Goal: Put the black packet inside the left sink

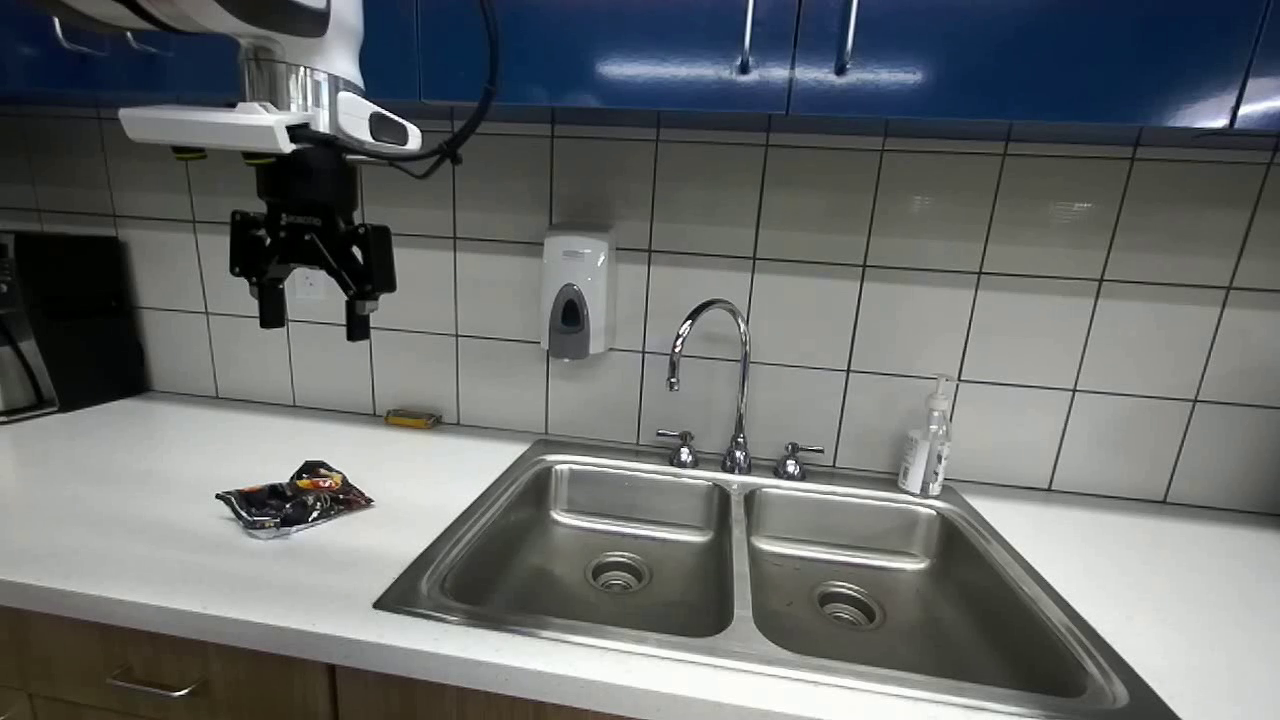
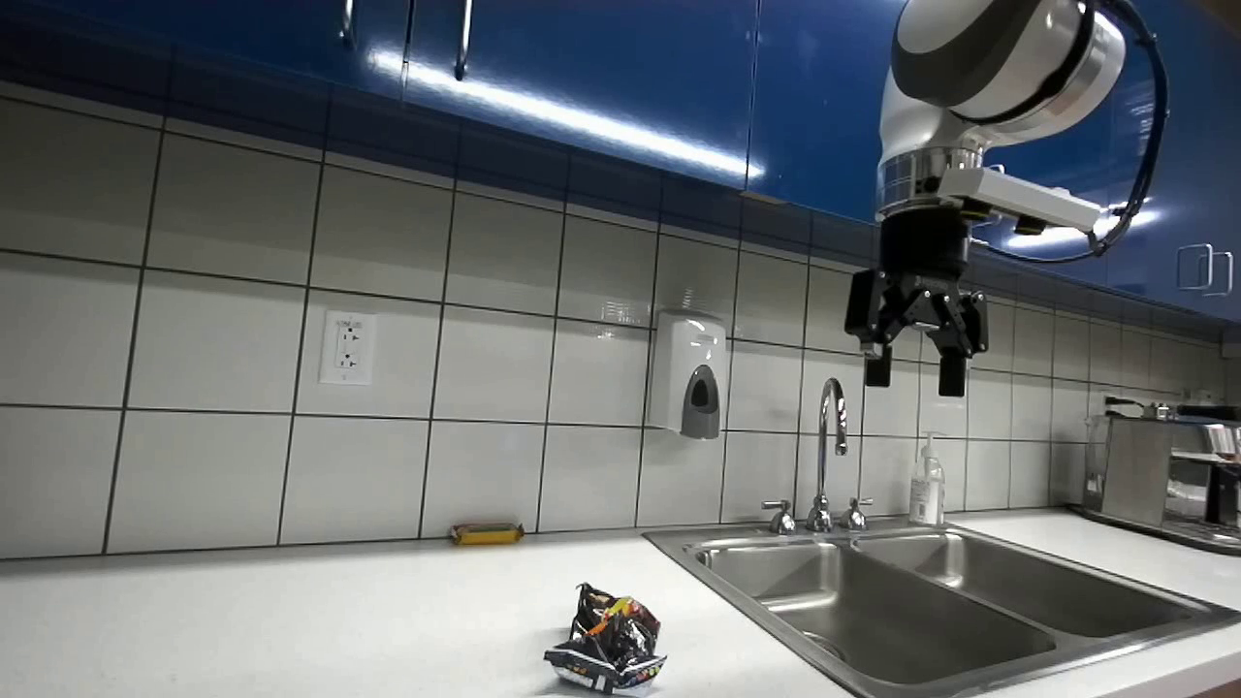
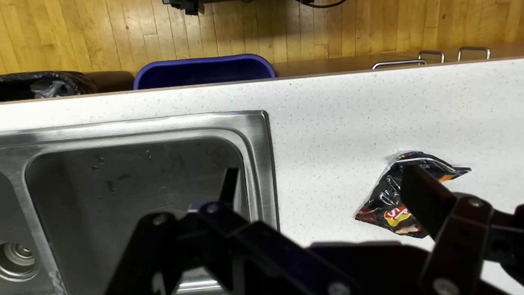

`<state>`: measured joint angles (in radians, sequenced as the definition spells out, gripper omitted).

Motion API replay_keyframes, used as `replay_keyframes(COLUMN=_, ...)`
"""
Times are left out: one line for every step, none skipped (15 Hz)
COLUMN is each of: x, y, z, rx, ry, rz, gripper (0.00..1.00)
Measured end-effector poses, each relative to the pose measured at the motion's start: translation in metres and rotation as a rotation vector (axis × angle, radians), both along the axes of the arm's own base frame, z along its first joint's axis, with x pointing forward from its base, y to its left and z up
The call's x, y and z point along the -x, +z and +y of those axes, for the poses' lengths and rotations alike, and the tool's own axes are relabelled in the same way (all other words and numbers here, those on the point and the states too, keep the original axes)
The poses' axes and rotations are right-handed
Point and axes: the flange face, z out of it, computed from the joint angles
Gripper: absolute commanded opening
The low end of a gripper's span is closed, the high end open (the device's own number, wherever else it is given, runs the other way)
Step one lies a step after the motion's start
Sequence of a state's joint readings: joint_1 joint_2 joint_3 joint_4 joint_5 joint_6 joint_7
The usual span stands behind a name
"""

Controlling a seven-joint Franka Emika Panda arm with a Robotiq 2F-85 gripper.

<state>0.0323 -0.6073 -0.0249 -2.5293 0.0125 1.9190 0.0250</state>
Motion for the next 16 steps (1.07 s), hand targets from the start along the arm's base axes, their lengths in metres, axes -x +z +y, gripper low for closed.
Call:
replay_keyframes(x=0.000, y=0.000, z=0.000, rx=0.000, ry=0.000, rz=0.000, gripper=1.00)
replay_keyframes(x=0.000, y=0.000, z=0.000, rx=0.000, ry=0.000, rz=0.000, gripper=1.00)
replay_keyframes(x=0.000, y=0.000, z=0.000, rx=0.000, ry=0.000, rz=0.000, gripper=1.00)
replay_keyframes(x=0.000, y=0.000, z=0.000, rx=0.000, ry=0.000, rz=0.000, gripper=1.00)
replay_keyframes(x=0.000, y=0.000, z=0.000, rx=0.000, ry=0.000, rz=0.000, gripper=1.00)
replay_keyframes(x=0.000, y=0.000, z=0.000, rx=0.000, ry=0.000, rz=0.000, gripper=1.00)
replay_keyframes(x=0.000, y=0.000, z=0.000, rx=0.000, ry=0.000, rz=0.000, gripper=1.00)
replay_keyframes(x=0.000, y=0.000, z=0.000, rx=0.000, ry=0.000, rz=0.000, gripper=1.00)
replay_keyframes(x=0.000, y=0.000, z=0.000, rx=0.000, ry=0.000, rz=0.000, gripper=1.00)
replay_keyframes(x=0.000, y=0.000, z=0.000, rx=0.000, ry=0.000, rz=0.000, gripper=1.00)
replay_keyframes(x=0.000, y=0.000, z=0.000, rx=0.000, ry=0.000, rz=0.000, gripper=1.00)
replay_keyframes(x=0.000, y=0.000, z=0.000, rx=0.000, ry=0.000, rz=0.001, gripper=1.00)
replay_keyframes(x=0.000, y=-0.001, z=0.000, rx=-0.001, ry=0.000, rz=0.001, gripper=1.00)
replay_keyframes(x=-0.001, y=-0.003, z=0.000, rx=-0.001, ry=0.000, rz=0.002, gripper=1.00)
replay_keyframes(x=-0.002, y=-0.006, z=0.000, rx=0.000, ry=-0.001, rz=-0.002, gripper=1.00)
replay_keyframes(x=-0.005, y=-0.011, z=0.000, rx=0.000, ry=-0.001, rz=-0.009, gripper=1.00)
